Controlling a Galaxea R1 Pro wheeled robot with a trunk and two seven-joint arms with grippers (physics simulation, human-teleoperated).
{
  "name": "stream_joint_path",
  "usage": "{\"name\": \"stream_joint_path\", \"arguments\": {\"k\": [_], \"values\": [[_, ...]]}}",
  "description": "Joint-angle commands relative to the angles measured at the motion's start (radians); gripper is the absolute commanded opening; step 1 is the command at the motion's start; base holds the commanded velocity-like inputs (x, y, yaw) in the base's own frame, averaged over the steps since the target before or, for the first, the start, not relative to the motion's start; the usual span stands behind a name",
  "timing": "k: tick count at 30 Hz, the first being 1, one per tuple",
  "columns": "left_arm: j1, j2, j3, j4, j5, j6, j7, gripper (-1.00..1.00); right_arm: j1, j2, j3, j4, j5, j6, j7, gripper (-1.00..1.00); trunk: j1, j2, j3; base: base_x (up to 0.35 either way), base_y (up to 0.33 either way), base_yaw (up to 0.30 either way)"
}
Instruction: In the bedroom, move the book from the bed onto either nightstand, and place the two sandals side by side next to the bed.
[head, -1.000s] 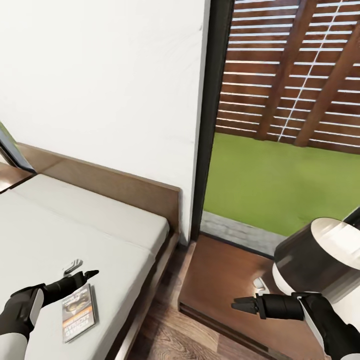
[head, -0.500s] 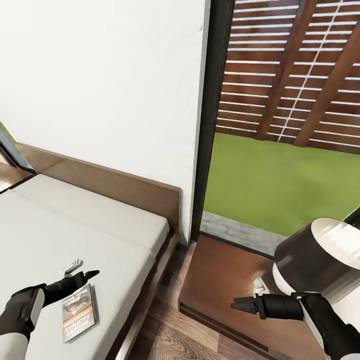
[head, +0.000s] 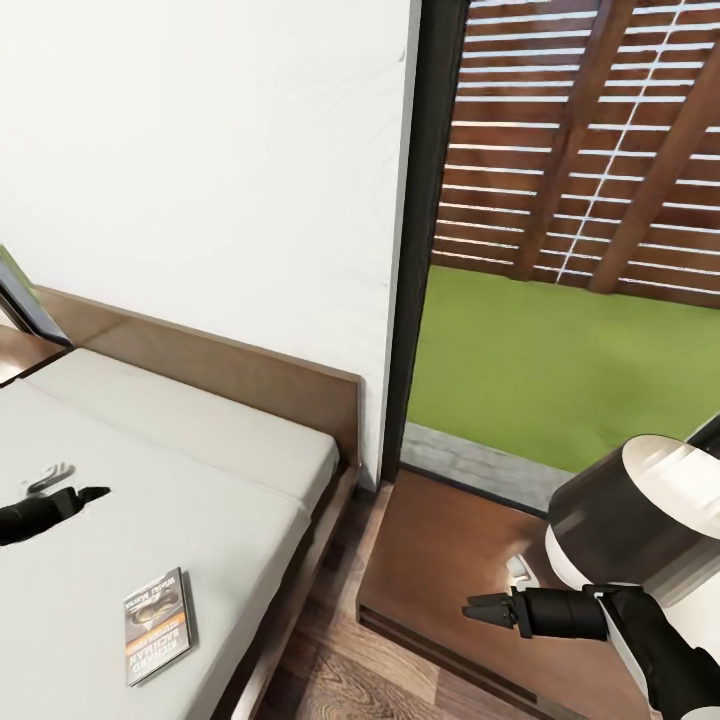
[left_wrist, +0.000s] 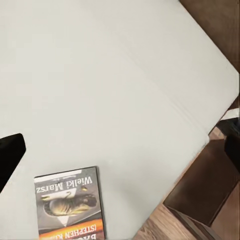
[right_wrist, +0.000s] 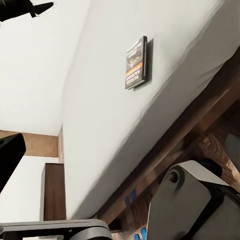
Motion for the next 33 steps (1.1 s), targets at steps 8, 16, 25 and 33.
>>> {"name": "stream_joint_path", "arguments": {"k": [8, 16, 25, 33], "values": [[-0.01, 0.029, 0.005, 0.037, -0.012, -0.014, 0.078, 1.0, -0.001, 0.0, -0.001, -0.002, -0.001, 0.011, 0.006, 1.0, 0.001, -0.002, -0.002, 0.0, 0.0, 0.0], [-0.011, 0.025, 0.004, 0.249, -0.01, -0.254, 0.277, 1.0, -0.001, 0.0, -0.002, -0.002, -0.001, 0.011, 0.005, 1.0, 0.001, -0.002, -0.002, 0.0, 0.0, 0.0], [-0.006, 0.024, 0.005, 0.378, -0.007, -0.36, 0.321, 1.0, -0.001, 0.0, -0.002, -0.003, -0.002, 0.011, 0.005, 1.0, 0.001, -0.002, -0.002, 0.0, 0.0, 0.0], [-0.002, 0.024, 0.034, 0.417, -0.005, -0.36, 0.316, 1.0, -0.001, 0.0, -0.002, -0.003, -0.002, 0.011, 0.005, 1.0, 0.001, -0.002, -0.002, 0.0, 0.0, 0.0]]}}
